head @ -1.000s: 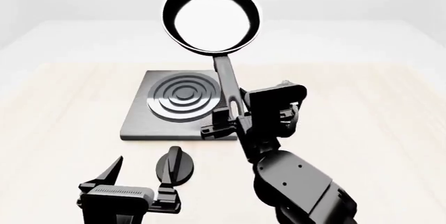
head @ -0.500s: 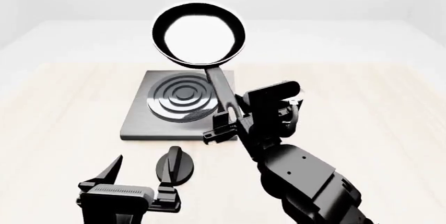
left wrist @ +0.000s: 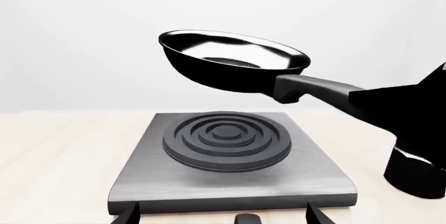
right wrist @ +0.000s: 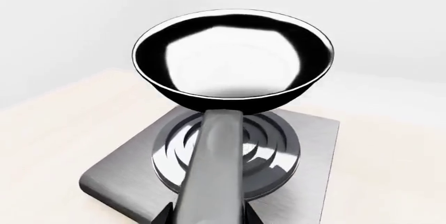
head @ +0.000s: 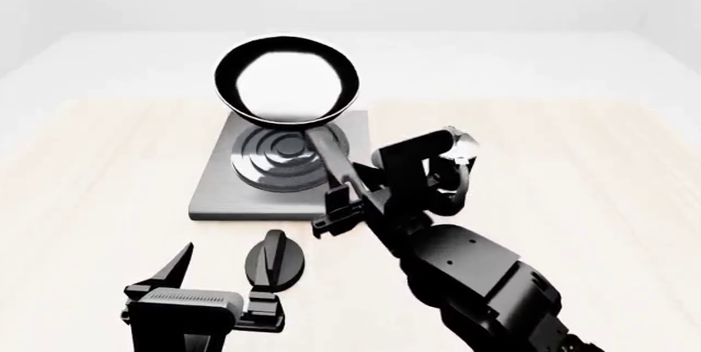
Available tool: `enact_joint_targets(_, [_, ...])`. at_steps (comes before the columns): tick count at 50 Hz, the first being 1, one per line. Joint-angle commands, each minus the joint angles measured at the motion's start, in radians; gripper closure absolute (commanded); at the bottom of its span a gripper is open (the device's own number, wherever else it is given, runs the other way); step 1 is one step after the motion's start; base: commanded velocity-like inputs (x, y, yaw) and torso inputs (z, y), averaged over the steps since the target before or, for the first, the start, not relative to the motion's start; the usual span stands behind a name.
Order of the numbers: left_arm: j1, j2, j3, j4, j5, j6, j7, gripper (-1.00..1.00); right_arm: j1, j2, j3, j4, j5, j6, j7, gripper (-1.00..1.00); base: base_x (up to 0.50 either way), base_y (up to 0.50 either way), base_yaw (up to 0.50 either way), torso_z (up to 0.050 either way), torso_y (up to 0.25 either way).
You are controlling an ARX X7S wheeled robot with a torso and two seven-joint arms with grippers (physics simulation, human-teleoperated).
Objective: Put the frying pan on the stove.
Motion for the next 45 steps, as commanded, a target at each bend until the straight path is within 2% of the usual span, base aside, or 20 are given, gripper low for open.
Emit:
enact_joint_targets(1, [0.001, -0.001, 0.0, -0.003, -0.004, 0.004, -0.003, -1.0, 0.045, -0.024, 0.005, 0.023, -0.058, 0.004, -0.029, 1.0, 0.0, 0.0, 0.0, 0.0, 0.0])
enact_joint_targets(19, [0.002, -0.002, 0.007, 0.002, -0.012, 0.013, 0.001, -1.0, 0.108, -0.031, -0.043, 0.006, -0.057, 0.133, 0.017, 1.0, 0.0, 0.0, 0.0, 0.001, 0.002])
enact_joint_targets(33, [0.017, -0.012, -0.003, 0.005, -0.023, 0.031, 0.002, -1.0, 0.153, -0.043, -0.057, 0.022, -0.062, 0.174, 0.029, 1.0, 0.0, 0.0, 0.0, 0.0, 0.001])
enact_joint_targets(45, [0.016, -0.011, 0.002, -0.006, -0.022, 0.038, 0.002, -1.0, 0.12, -0.018, -0.054, -0.002, -0.056, 0.168, 0.042, 1.0, 0.0, 0.0, 0.0, 0.001, 0.003])
